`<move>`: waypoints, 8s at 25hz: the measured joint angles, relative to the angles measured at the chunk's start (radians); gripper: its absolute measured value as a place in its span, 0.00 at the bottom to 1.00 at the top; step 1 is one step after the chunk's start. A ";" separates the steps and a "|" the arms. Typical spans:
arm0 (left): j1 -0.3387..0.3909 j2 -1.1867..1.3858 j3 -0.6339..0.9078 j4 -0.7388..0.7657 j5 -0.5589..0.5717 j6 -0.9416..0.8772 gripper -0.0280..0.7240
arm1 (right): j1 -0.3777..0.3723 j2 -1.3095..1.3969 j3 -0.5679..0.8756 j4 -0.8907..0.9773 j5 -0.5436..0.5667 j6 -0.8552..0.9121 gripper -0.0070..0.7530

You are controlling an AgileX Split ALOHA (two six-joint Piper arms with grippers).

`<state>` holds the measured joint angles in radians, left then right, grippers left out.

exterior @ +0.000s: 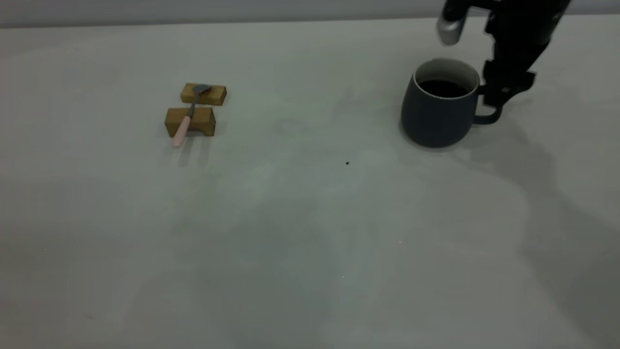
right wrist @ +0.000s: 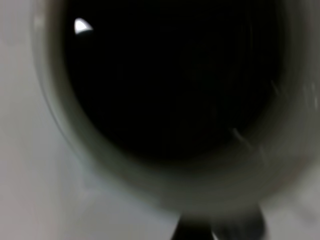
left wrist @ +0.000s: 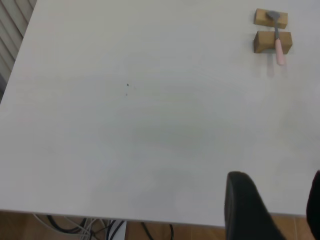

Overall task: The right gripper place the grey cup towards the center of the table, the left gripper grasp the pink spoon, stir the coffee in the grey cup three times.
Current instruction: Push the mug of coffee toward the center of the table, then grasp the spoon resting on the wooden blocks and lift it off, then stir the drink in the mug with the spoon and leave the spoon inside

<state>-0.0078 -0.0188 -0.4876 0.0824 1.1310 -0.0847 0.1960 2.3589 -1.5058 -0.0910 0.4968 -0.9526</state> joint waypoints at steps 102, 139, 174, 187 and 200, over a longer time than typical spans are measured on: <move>0.000 0.000 0.000 0.000 0.000 0.000 0.53 | -0.168 -2.338 1.036 0.160 0.631 0.846 0.79; -0.164 1.920 -0.664 -0.125 -0.526 -0.026 0.90 | -0.171 -2.338 1.036 0.160 0.631 0.847 0.79; -0.243 2.333 -0.949 -0.142 -0.640 -0.103 0.26 | -0.171 -2.338 1.036 0.160 0.631 0.847 0.79; -0.243 2.065 -1.066 -0.875 -0.260 -1.266 0.26 | -0.173 -2.338 1.036 0.160 0.631 0.847 0.79; -0.244 2.304 -1.066 -1.613 -0.215 -1.045 0.26 | -0.173 -2.338 1.036 0.160 0.631 0.847 0.79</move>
<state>-0.2520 2.2852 -1.5538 -1.5303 0.9159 -1.1301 0.0234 0.0207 -0.4697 0.0693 1.1282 -0.1052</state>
